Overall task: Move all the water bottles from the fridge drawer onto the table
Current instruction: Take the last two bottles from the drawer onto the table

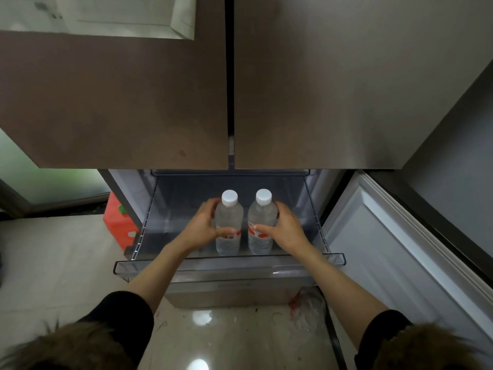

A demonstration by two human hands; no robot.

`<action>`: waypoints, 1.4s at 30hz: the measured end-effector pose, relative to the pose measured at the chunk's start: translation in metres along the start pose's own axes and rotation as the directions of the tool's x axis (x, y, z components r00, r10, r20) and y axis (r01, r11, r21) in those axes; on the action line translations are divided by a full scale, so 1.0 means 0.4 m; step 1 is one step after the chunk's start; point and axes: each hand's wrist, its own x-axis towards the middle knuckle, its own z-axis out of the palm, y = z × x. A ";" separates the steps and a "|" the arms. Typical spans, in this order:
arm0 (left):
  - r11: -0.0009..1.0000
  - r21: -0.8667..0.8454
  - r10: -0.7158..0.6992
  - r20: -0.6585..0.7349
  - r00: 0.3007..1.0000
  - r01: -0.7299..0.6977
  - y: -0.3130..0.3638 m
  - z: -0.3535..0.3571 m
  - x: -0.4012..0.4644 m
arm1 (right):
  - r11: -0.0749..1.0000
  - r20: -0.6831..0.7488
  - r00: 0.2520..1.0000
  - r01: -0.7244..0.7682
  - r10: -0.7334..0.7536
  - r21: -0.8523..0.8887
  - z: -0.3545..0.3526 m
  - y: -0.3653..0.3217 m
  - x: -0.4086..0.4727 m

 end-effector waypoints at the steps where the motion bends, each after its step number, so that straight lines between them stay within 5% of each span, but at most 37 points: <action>1: 0.999 -0.054 -0.001 0.003 1.000 0.002 0.000 0.005 0.001 | 0.998 0.003 1.000 -0.028 0.028 0.049 0.007 -0.001 0.002; 7: 0.991 -0.134 -0.032 -0.071 0.997 0.022 -0.003 0.033 0.003 | 0.991 0.032 0.998 -0.060 0.056 0.121 0.010 -0.003 0.010; 14: 0.999 0.025 -0.015 -0.229 0.973 0.022 0.036 0.033 -0.036 | 0.989 0.009 0.999 0.046 -0.048 0.143 0.002 0.002 -0.013; 19: 0.995 -0.087 0.014 -0.410 0.912 -0.055 0.095 0.007 -0.139 | 0.957 -0.034 0.982 0.191 -0.188 0.218 -0.027 -0.050 -0.056; 26: 0.960 -0.162 0.064 -0.664 0.745 -0.227 0.213 -0.083 -0.295 | 0.824 -0.112 0.896 0.440 -0.429 0.358 -0.044 -0.279 -0.158; 31: 0.918 -0.190 0.064 -0.795 0.603 -0.348 0.237 -0.194 -0.457 | 0.741 -0.037 0.826 0.523 -0.562 0.421 0.016 -0.439 -0.245; 42: 0.952 -0.231 -0.150 -0.924 0.351 -0.203 -0.059 -0.344 -1.054 | 0.697 0.341 0.644 0.442 -0.685 0.565 0.448 -0.635 -0.666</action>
